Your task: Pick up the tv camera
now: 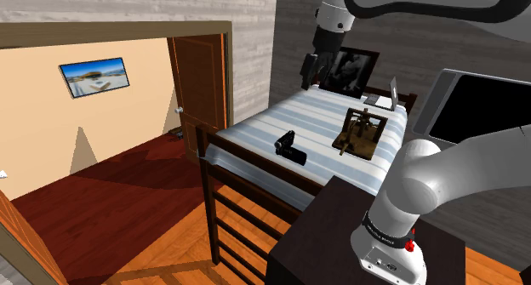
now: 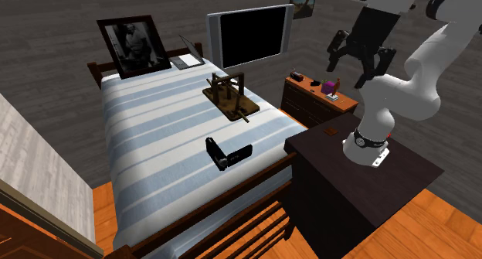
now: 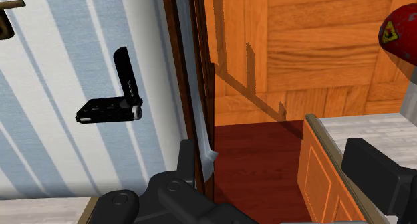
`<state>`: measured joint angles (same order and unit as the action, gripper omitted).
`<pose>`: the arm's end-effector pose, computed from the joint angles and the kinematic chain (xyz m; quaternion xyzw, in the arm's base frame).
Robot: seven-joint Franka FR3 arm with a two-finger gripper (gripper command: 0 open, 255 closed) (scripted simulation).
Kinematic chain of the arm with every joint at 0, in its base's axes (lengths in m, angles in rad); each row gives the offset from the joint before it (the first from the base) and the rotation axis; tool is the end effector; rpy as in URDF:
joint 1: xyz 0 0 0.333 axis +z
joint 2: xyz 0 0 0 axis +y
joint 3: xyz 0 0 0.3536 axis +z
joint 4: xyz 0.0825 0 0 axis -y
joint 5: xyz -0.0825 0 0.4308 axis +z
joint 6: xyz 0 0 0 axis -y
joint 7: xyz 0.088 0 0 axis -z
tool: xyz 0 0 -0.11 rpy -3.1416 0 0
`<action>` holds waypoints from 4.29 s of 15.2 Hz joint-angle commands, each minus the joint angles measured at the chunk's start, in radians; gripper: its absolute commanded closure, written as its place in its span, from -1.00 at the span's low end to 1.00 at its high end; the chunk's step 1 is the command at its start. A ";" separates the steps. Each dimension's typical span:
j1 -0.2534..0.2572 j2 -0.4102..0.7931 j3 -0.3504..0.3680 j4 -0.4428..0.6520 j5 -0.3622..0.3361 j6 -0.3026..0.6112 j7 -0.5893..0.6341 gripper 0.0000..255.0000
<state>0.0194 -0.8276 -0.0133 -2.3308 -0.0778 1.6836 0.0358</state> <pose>0.3261 -0.0075 0.6522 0.9953 -0.0122 0.0908 0.0319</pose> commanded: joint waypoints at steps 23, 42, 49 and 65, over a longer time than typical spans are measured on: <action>-0.048 0.467 -0.339 -0.239 -0.099 0.679 -0.321 -1.00; -0.189 1.275 -0.331 0.100 0.449 1.041 -0.930 -1.00; -0.238 1.365 -0.273 0.132 0.502 1.100 -0.974 -1.00; -0.229 1.347 -0.285 0.126 0.491 1.087 -0.965 1.00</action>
<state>-0.2148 0.5303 -0.2905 -2.2029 0.4202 2.7792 -0.9349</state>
